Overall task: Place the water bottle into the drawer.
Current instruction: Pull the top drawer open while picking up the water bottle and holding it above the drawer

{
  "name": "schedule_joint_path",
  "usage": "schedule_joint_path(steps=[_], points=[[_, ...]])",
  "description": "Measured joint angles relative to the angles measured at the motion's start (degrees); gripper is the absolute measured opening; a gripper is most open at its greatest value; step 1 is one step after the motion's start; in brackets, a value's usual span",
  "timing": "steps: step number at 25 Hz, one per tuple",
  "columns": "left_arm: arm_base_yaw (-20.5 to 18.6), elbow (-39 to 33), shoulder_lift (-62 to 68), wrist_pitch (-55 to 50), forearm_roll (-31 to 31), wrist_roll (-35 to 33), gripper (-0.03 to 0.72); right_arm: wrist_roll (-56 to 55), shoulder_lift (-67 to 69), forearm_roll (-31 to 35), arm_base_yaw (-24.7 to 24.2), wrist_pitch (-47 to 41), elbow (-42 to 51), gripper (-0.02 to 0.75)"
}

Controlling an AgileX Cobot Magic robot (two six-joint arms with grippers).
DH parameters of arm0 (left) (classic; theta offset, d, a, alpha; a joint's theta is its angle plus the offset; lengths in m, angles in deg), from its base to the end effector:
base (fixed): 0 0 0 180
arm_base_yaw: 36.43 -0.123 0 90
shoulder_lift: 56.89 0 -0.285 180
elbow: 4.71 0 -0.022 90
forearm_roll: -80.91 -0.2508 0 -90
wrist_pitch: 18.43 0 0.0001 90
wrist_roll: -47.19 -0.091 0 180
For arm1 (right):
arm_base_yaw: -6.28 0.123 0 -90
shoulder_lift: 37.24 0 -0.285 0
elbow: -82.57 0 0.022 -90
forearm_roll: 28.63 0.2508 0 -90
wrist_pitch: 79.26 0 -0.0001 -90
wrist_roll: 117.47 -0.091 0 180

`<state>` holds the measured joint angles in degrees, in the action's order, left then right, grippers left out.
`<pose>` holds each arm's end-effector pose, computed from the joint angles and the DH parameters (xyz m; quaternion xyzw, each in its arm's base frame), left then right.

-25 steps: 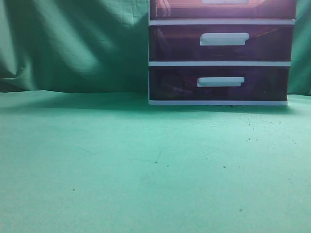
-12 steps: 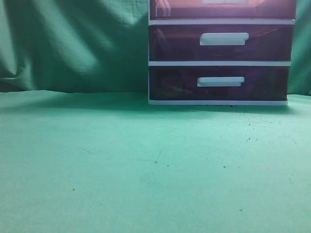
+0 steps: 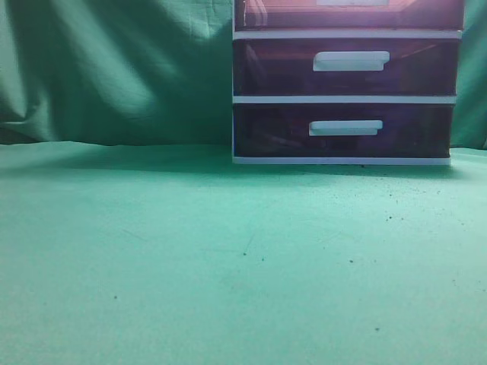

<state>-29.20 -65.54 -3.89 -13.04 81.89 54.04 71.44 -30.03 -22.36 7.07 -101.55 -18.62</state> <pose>0.1519 -0.0191 0.2405 -0.0047 0.8113 -0.0760 0.5797 0.0522 0.0045 0.1696 -0.0397 0.8089 0.0049 0.5865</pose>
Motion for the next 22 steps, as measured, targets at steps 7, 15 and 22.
schedule_joint_path(steps=[7,15,22], points=[[-0.2,0.1,9.6,9.1,1.9,-0.2,0.641,0.0,0.0,0.0,0.0,0.0,0.0,0.000],[-5.1,1.1,21.1,16.7,3.5,-0.3,0.641,0.0,0.0,0.0,0.0,0.0,0.0,0.000],[-5.2,7.4,30.4,18.0,1.7,-0.2,0.641,0.0,0.0,0.0,0.0,0.0,0.0,0.000]])
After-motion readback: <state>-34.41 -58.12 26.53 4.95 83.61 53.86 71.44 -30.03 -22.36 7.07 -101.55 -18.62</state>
